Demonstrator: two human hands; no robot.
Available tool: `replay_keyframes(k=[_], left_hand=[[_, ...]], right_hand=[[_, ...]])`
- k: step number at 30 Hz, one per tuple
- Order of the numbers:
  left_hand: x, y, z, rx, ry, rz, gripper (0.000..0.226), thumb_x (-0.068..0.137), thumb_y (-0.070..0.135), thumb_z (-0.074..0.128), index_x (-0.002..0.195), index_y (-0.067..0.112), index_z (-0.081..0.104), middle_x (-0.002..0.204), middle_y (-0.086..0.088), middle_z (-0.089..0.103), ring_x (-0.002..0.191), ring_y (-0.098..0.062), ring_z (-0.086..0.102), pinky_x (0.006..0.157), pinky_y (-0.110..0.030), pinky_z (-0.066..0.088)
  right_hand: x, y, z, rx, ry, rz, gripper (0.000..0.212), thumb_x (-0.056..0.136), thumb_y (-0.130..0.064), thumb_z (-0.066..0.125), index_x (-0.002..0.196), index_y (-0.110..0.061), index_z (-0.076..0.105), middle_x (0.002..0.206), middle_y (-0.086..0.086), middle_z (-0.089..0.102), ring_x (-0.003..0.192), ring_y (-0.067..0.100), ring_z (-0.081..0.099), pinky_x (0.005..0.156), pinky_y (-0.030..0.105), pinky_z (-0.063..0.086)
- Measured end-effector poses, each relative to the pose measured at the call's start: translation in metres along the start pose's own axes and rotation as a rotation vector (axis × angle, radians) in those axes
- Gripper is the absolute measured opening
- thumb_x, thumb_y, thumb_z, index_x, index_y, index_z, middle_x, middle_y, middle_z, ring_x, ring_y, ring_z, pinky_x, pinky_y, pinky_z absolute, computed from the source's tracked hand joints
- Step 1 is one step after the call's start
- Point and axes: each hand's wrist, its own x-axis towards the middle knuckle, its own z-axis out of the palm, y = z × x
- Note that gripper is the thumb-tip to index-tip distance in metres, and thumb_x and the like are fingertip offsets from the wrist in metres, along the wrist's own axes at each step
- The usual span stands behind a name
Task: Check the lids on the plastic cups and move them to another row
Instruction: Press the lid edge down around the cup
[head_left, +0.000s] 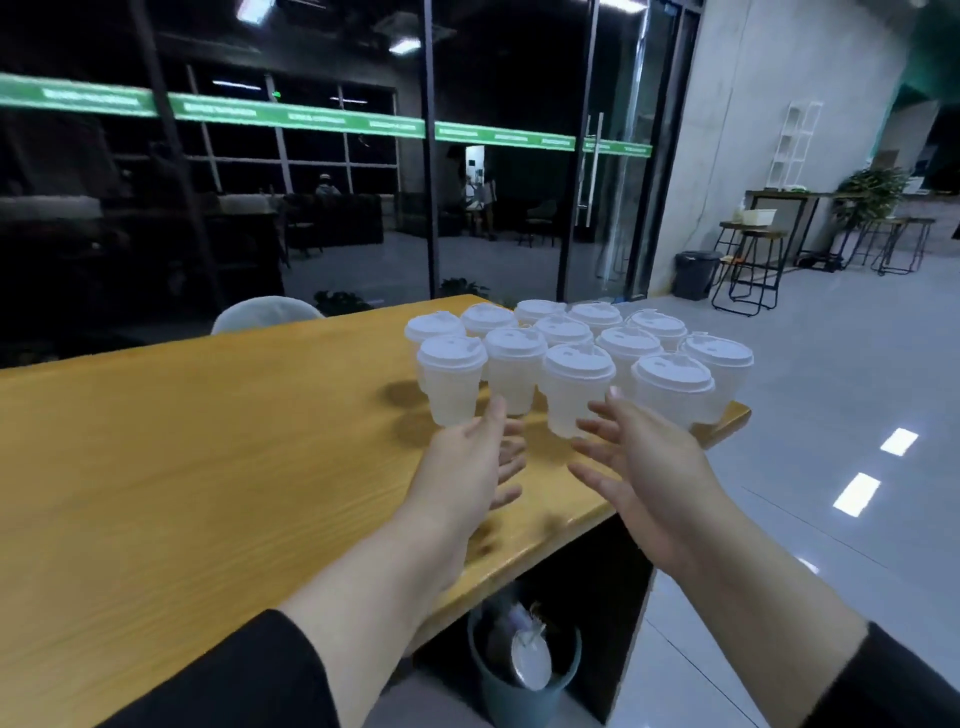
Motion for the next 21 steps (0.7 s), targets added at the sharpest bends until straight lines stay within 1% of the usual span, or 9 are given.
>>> replay_keyframes(k=[8,9,11,13,15,16,18,20,21], left_hand=[[-0.101,0.017,-0.26,0.132,0.496,0.189,0.038,0.107,0.05,0.045,0.116,0.021,0.068,0.119,0.002,0.072,0.111,-0.01,0.069,0.096,-0.039,0.059],[-0.118,0.016,-0.293,0.154,0.577,0.207,0.037,0.106,0.05,0.045,0.114,0.021,0.069,0.118,0.002,0.072,0.11,-0.01,0.069,0.097,-0.04,0.058],[-0.153,0.012,-0.354,0.203,0.739,0.22,0.033,0.105,0.054,0.047,0.098,0.029,0.068,0.108,0.007,0.073,0.107,-0.014,0.07,0.099,-0.046,0.057],[-0.185,0.005,-0.404,0.229,0.89,0.222,0.04,0.094,0.066,0.046,0.081,0.031,0.063,0.095,0.007,0.069,0.102,-0.023,0.07,0.099,-0.055,0.055],[-0.209,-0.004,-0.445,0.248,1.013,0.221,0.044,0.087,0.067,0.043,0.081,0.028,0.06,0.09,0.001,0.065,0.09,-0.023,0.063,0.096,-0.058,0.054],[-0.216,-0.009,-0.463,0.242,1.061,0.218,0.044,0.092,0.063,0.044,0.084,0.023,0.061,0.088,-0.002,0.066,0.086,-0.022,0.062,0.094,-0.056,0.055],[-0.224,-0.018,-0.494,0.204,1.13,0.203,0.044,0.104,0.048,0.047,0.086,0.012,0.063,0.086,-0.006,0.067,0.082,-0.024,0.061,0.081,-0.042,0.054],[-0.222,-0.026,-0.523,0.182,1.15,0.16,0.035,0.108,0.04,0.046,0.092,0.015,0.064,0.081,0.003,0.061,0.076,-0.018,0.055,0.063,-0.028,0.041],[-0.217,-0.028,-0.537,0.174,1.147,0.142,0.03,0.108,0.039,0.045,0.099,0.018,0.064,0.084,0.008,0.06,0.076,-0.012,0.055,0.061,-0.023,0.037]], right_hand=[[-0.09,0.049,0.23,-0.049,-0.482,0.054,0.031,0.105,-0.037,0.055,0.118,-0.012,0.065,0.122,0.01,0.068,0.112,0.029,0.067,0.1,0.05,0.055],[-0.106,0.057,0.261,-0.055,-0.55,0.062,0.031,0.106,-0.037,0.054,0.118,-0.011,0.065,0.123,0.01,0.067,0.113,0.029,0.067,0.101,0.05,0.055],[-0.14,0.076,0.32,-0.073,-0.664,0.074,0.031,0.106,-0.036,0.053,0.12,-0.011,0.064,0.125,0.009,0.066,0.115,0.028,0.066,0.102,0.05,0.054],[-0.174,0.095,0.374,-0.094,-0.756,0.077,0.03,0.106,-0.037,0.053,0.12,-0.012,0.063,0.125,0.008,0.066,0.116,0.027,0.065,0.102,0.05,0.054],[-0.204,0.116,0.422,-0.121,-0.827,0.066,0.025,0.105,-0.038,0.054,0.114,-0.016,0.064,0.125,0.005,0.066,0.115,0.024,0.066,0.1,0.048,0.055],[-0.217,0.126,0.443,-0.136,-0.85,0.057,0.023,0.105,-0.038,0.054,0.11,-0.019,0.065,0.124,0.003,0.067,0.114,0.022,0.066,0.098,0.046,0.056],[-0.235,0.146,0.479,-0.162,-0.883,0.029,0.02,0.105,-0.04,0.054,0.106,-0.023,0.065,0.121,-0.001,0.068,0.112,0.018,0.067,0.095,0.043,0.058],[-0.245,0.165,0.508,-0.173,-0.896,0.007,0.019,0.104,-0.041,0.055,0.108,-0.025,0.065,0.12,-0.004,0.068,0.11,0.013,0.067,0.094,0.04,0.058],[-0.248,0.175,0.521,-0.178,-0.9,-0.004,0.021,0.104,-0.041,0.056,0.111,-0.024,0.065,0.12,-0.005,0.069,0.11,0.012,0.067,0.093,0.038,0.057]])
